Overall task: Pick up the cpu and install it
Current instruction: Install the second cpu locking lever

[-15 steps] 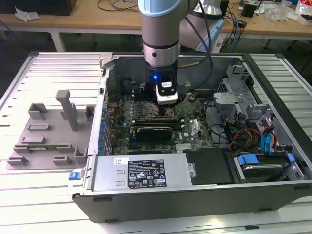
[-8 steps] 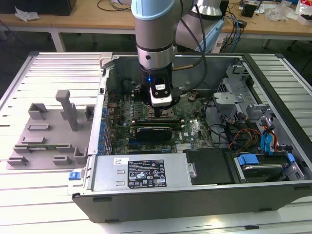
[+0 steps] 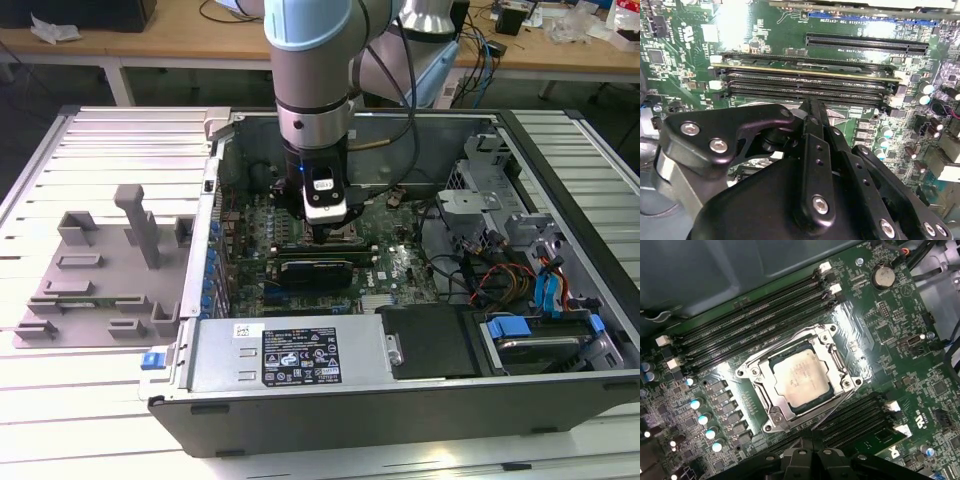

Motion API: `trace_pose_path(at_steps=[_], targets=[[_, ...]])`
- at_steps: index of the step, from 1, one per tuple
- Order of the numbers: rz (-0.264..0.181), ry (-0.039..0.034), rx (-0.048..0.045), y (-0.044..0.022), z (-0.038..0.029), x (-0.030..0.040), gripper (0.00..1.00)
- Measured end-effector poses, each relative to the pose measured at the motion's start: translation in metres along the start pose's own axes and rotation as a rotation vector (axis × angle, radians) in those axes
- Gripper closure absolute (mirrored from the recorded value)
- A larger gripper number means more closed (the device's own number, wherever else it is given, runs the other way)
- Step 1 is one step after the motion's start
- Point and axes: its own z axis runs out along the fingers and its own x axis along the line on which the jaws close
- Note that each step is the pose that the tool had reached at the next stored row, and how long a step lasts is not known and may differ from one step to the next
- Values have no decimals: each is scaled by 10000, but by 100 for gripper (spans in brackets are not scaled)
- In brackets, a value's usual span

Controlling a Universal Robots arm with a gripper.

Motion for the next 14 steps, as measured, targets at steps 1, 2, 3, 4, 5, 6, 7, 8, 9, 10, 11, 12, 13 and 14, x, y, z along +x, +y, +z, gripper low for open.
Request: trace_pose_path(at_steps=[1,2,3,4,5,6,7,8,9,10,11,12,13,14], targets=[[0,0,-1,-3,5,7,89],[0,0,-1,-9,16,27,89],[1,0,0,-12,29,41,89],[0,0,-1,-10,41,53,89],[-15,-1,-6,-7,59,73,89],[-61,-2,-9,3,63,83,89],[-118,-2,-13,18,66,91,89],[-226,-2,-22,41,69,105,89],[-270,-2,-27,43,70,110,89],[-290,-1,-29,33,71,124,89],[-293,0,-30,14,71,127,89],[-290,-3,-32,-14,70,133,89],[-288,-8,-32,-25,69,142,89],[-289,-11,-36,-30,70,148,89]])
